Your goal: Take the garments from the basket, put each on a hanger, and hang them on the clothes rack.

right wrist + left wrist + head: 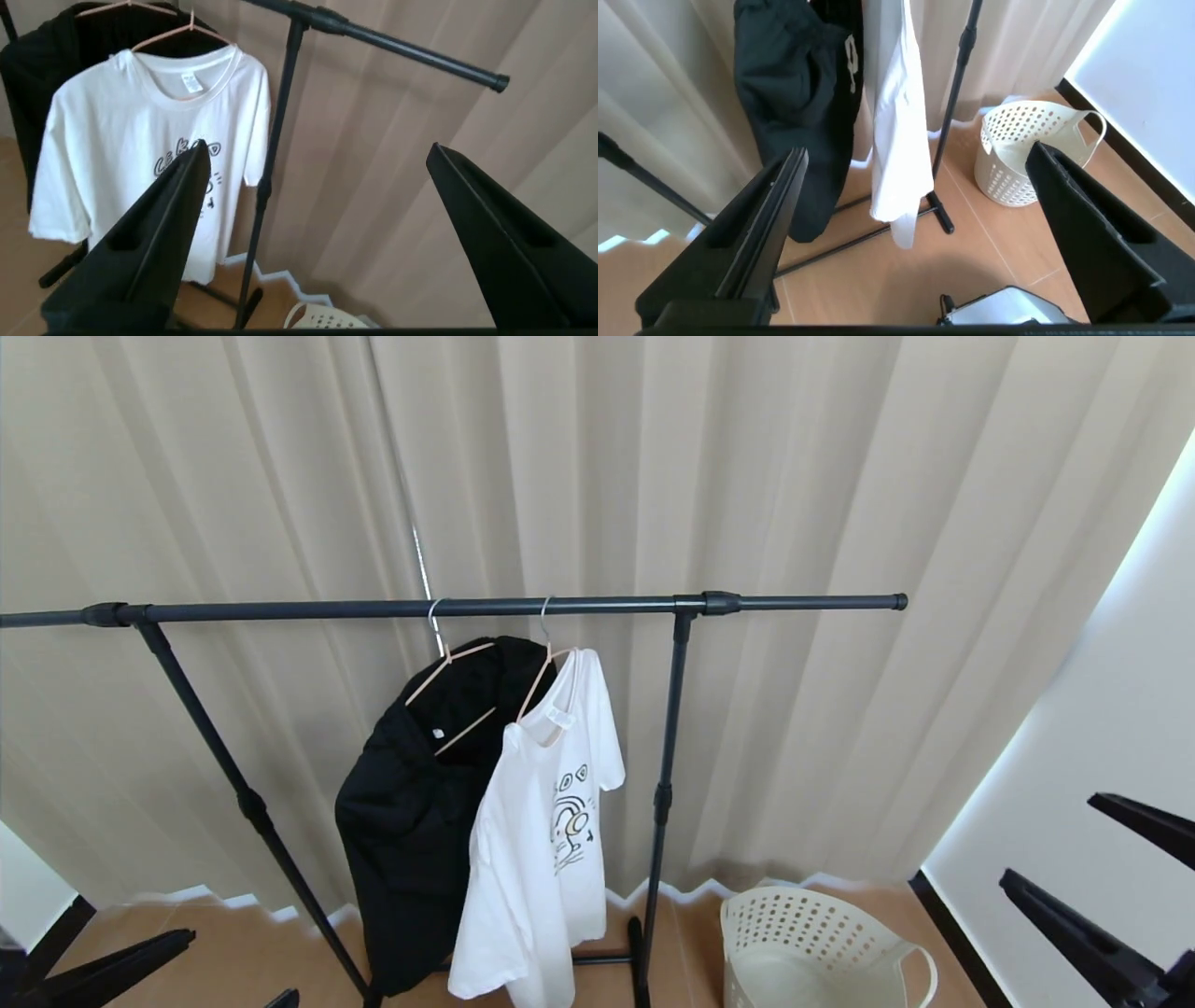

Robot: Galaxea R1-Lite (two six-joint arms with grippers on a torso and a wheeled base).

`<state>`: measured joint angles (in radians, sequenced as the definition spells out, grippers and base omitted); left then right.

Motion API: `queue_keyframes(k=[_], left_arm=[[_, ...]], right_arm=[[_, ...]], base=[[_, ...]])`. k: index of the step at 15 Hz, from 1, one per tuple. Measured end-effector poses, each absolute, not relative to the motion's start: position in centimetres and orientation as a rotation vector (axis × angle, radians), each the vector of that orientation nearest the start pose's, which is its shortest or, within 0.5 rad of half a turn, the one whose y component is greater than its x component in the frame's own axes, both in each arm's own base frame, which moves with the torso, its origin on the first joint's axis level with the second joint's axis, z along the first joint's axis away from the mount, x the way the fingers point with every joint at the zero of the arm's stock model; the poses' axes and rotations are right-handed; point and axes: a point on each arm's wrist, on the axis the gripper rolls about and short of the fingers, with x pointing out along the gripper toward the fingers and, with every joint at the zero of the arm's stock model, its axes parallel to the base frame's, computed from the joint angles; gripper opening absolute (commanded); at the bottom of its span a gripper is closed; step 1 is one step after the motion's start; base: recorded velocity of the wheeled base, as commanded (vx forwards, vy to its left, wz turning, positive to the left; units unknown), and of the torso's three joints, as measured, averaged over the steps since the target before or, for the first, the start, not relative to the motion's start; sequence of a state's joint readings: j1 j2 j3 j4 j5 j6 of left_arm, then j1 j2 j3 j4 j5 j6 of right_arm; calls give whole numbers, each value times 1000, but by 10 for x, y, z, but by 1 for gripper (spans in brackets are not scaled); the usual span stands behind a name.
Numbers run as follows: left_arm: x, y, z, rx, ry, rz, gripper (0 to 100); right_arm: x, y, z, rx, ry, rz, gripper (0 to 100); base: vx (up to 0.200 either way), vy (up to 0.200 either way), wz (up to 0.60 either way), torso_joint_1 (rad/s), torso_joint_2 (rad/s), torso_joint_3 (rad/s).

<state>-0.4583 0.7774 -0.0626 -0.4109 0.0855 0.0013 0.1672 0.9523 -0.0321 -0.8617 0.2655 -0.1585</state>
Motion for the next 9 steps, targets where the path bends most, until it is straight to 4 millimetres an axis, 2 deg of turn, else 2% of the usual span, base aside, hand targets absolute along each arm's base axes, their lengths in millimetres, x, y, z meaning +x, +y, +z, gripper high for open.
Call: queue_keyframes(k=[5,7,9], left_arm=[[22,-8,98,124,271,-335,100],[6,0,85,131,288,-324,100],[-4,4,82,119,235,-311,100]], right_arm=[[40,13,115,-145,161,446,100],[20,9,103,-144,178,446,100],[5,6,92,-147,165,419,100]], base=[[0,0,0,0,0,0],[0,0,0,0,0,0],[0,0,0,0,0,0]])
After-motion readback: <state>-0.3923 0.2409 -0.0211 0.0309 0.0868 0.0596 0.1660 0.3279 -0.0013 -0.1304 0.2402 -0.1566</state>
